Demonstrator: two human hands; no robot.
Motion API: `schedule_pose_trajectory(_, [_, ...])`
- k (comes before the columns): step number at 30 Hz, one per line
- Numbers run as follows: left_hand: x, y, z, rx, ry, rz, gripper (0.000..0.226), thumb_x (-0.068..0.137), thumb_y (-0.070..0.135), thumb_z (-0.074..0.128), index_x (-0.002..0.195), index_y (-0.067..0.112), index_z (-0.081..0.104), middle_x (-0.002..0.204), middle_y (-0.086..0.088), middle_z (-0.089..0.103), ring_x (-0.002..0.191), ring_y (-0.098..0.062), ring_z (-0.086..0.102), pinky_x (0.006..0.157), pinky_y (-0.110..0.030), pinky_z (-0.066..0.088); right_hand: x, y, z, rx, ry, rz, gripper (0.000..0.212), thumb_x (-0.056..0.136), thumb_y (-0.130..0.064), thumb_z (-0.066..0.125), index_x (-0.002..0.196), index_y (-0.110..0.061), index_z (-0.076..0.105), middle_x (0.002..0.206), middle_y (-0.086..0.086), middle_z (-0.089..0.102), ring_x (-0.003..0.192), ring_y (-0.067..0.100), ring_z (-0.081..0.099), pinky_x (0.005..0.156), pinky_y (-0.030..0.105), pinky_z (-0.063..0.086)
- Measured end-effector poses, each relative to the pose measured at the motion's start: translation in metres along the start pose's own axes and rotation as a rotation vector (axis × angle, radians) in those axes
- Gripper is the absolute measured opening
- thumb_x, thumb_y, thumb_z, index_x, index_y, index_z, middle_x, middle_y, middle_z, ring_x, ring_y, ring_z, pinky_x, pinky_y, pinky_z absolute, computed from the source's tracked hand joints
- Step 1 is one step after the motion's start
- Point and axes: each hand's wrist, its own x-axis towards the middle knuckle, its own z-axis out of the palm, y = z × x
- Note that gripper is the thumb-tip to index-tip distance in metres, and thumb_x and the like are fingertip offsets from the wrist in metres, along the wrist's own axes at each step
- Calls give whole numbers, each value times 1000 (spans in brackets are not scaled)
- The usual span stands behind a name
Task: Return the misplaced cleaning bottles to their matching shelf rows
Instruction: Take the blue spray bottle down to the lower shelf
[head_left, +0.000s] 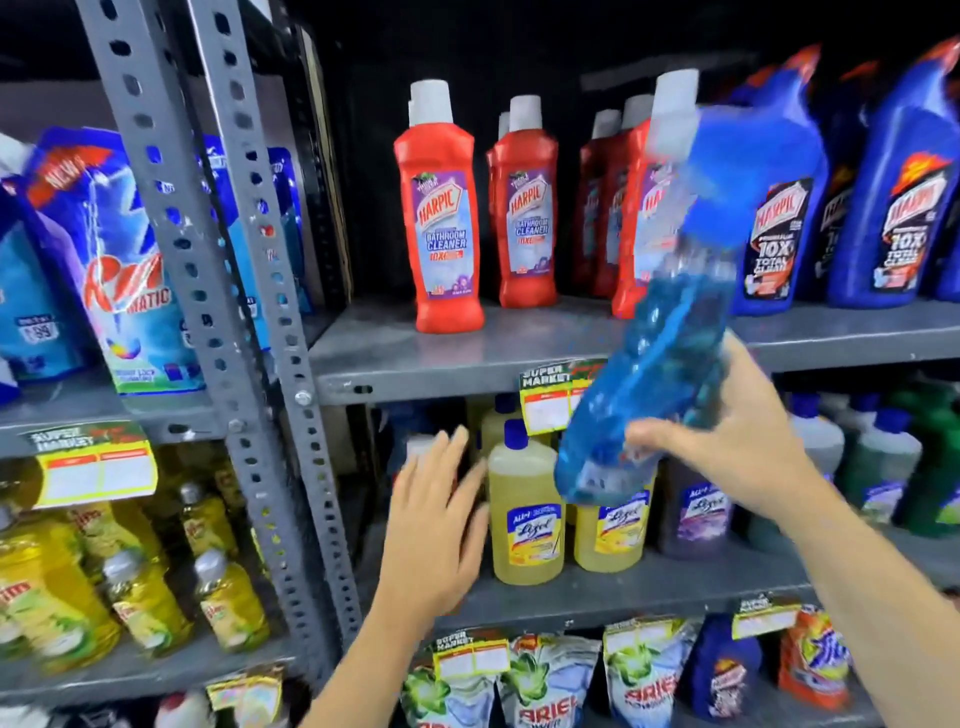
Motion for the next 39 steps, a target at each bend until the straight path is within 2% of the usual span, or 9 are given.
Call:
schedule_pose_trajectory(2, [-50,-4,24,-44,-153,-17,41,100,30,42,131,10,59,155,-10,35,143,-27,30,113,-46,25,-33,32,10,-35,-44,104,72,58,6,88,104,-37,52,95,-31,70,89,-8,66,79,14,51])
schedule_pose_trajectory(6, [-135,-27,71,32,-527,-89,52,105,45,22,128,19,61,153,5,35,138,-23,39,108,-38,25,-74,102,32,-27,-136,305,69,58,-15,92,107,-49,56,113,-13,71,106,10,69,96,43,53])
schedule_pose_trajectory(11, [-184,-57,95,156,-814,-189,58,103,51,15,137,24,52,148,3,44,147,-17,11,109,-37,15,-87,183,53,-58,-110,470,71,62,-9,91,119,-30,54,110,-6,73,104,13,70,97,51,53])
schedule_pose_trajectory(15, [-183,-60,93,126,-836,-197,53,102,51,25,140,24,50,149,3,44,134,-18,45,106,-38,23,-80,220,59,-110,-92,536,72,66,-9,89,124,-25,51,114,-7,69,105,10,68,97,48,53])
schedule_pose_trajectory(18, [-194,-62,99,106,-790,-190,58,98,51,39,149,24,37,155,1,35,141,-18,32,111,-40,15,-79,239,62,-114,-78,545,72,68,-8,87,122,-37,49,117,-6,68,108,11,67,99,46,52])
schedule_pose_trajectory(24, [-200,-63,102,98,-800,-174,64,98,51,40,154,24,26,160,-1,26,145,-21,25,112,-44,13,-80,251,72,-184,-116,481,75,77,-23,81,139,-25,39,130,-7,60,122,10,56,106,44,46])
schedule_pose_trajectory(29, [-200,-60,101,118,-803,-175,63,100,50,40,154,22,27,160,-2,27,145,-22,25,112,-45,13,-100,248,83,-291,95,544,97,68,-40,87,146,-26,31,143,-2,48,127,17,52,101,45,48])
schedule_pose_trajectory(34, [-201,-60,101,119,-785,-184,63,100,50,39,155,22,24,160,-2,24,146,-21,22,113,-44,11,-111,258,88,-348,51,528,55,73,-25,84,117,-27,51,111,-4,66,104,19,66,78,35,53])
schedule_pose_trajectory(39, [-200,-59,101,116,-770,-183,62,100,49,39,154,22,26,160,-2,25,146,-21,22,114,-43,9,-103,265,85,-334,-2,508,50,76,-22,83,115,-22,52,106,-5,66,102,16,64,76,22,49])
